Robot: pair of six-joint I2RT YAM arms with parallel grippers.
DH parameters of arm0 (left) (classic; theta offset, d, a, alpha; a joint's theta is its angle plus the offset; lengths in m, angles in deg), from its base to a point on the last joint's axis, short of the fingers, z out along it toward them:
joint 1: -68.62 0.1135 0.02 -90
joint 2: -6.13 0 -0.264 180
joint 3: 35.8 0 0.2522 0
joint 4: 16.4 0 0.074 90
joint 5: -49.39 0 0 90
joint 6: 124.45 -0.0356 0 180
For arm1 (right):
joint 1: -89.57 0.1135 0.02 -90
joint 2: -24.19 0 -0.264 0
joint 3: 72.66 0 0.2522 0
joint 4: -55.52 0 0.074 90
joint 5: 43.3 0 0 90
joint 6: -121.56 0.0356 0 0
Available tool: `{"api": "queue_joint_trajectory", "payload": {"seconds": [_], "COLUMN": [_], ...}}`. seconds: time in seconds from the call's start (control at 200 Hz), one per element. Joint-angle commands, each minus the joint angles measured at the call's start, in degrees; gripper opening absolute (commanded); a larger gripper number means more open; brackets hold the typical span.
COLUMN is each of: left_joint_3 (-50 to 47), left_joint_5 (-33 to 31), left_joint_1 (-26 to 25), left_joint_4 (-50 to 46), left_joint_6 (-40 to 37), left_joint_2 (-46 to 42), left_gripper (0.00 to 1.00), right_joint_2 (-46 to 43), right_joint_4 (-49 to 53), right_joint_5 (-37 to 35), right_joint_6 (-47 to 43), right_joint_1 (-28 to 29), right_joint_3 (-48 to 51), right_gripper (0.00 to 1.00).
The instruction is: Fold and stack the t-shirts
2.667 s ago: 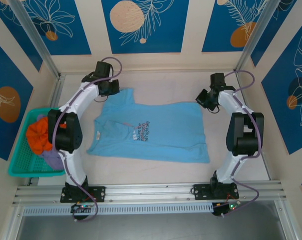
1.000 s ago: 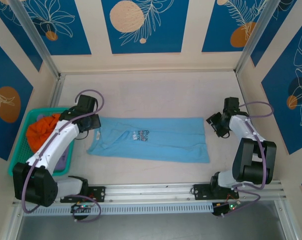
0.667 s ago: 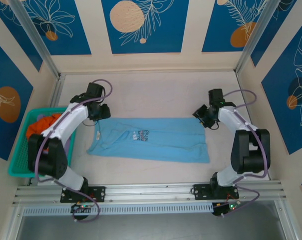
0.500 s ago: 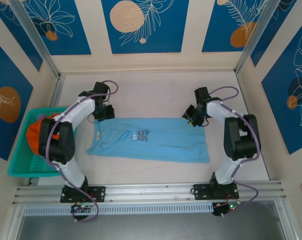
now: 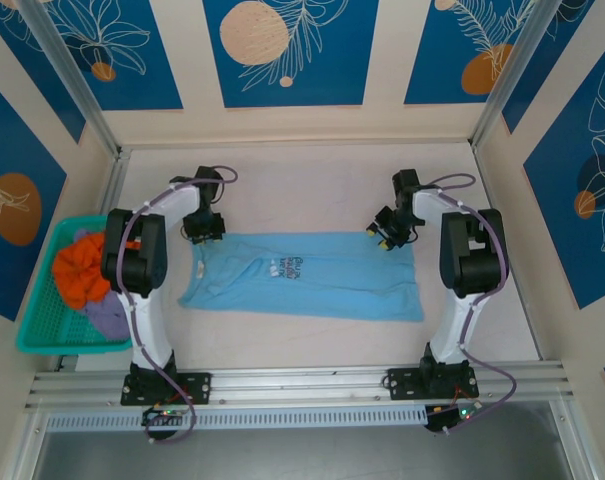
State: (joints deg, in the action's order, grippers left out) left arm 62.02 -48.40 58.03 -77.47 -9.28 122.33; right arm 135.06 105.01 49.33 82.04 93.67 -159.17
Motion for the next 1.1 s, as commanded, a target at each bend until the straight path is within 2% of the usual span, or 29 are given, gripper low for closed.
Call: {"api": "queue_joint_trajectory", "payload": {"seconds": [0.0, 0.145, 0.205, 0.37, 0.425, 0.545, 0.595, 0.68, 0.865, 0.985, 1.095], "left_joint_3": [3.3, 8.8, 11.2, 16.3, 16.4, 14.5, 12.6, 11.7, 10.7, 7.6, 6.4], "left_joint_5": [-2.2, 3.4, 5.3, 9.9, 12.1, 16.2, 18.2, 20.2, 17.1, 17.1, 17.6], "left_joint_1": [0.9, 0.8, 0.7, -0.3, -0.8, -0.8, -0.6, -0.6, -0.6, -0.5, -0.2], "left_joint_4": [-2.7, -3.4, -3.6, -4.6, -4.3, -3.5, -1.4, 1.4, 1.2, 2.4, 2.3], "left_joint_6": [0.6, 0.8, 1.4, 2.8, 3.4, 6.4, 8.6, 11.9, 14.2, 13.9, 13.8], "left_joint_2": [1.8, 2.1, 1.4, -0.9, -1.3, -0.7, -0.7, 0.3, 4.3, 5.5, 6.4], "left_gripper": [0.32, 0.37, 0.41, 0.46, 0.44, 0.27, 0.23, 0.23, 0.22, 0.22, 0.22], "right_joint_2": [1.3, -4.2, -7.0, -9.3, -6.4, 3.1, 7.1, 13.6, 24.5, 28.2, 29.4], "right_joint_4": [0.8, -4.3, -6.4, -15.6, -16.2, -12.7, -11.6, -8.3, 0.3, 4.1, 5.6], "right_joint_5": [0.3, 1.0, 1.2, 5.9, 8.9, 13.0, 15.0, 17.3, 17.7, 17.1, 16.3], "right_joint_6": [1.7, 2.0, 1.8, -1.2, -2.6, -6.2, -7.5, -9.8, -14.8, -17.4, -18.0], "right_joint_1": [-3.0, -3.1, -1.9, 6.4, 10.3, 18.4, 21.1, 24.9, 30.2, 32.3, 32.7], "right_joint_3": [-0.6, -0.1, -0.2, -1.1, -4.3, -14.9, -19.4, -28.0, -44.6, -49.8, -50.6], "right_gripper": [0.42, 0.56, 0.58, 0.62, 0.61, 0.51, 0.49, 0.47, 0.44, 0.40, 0.39]}}
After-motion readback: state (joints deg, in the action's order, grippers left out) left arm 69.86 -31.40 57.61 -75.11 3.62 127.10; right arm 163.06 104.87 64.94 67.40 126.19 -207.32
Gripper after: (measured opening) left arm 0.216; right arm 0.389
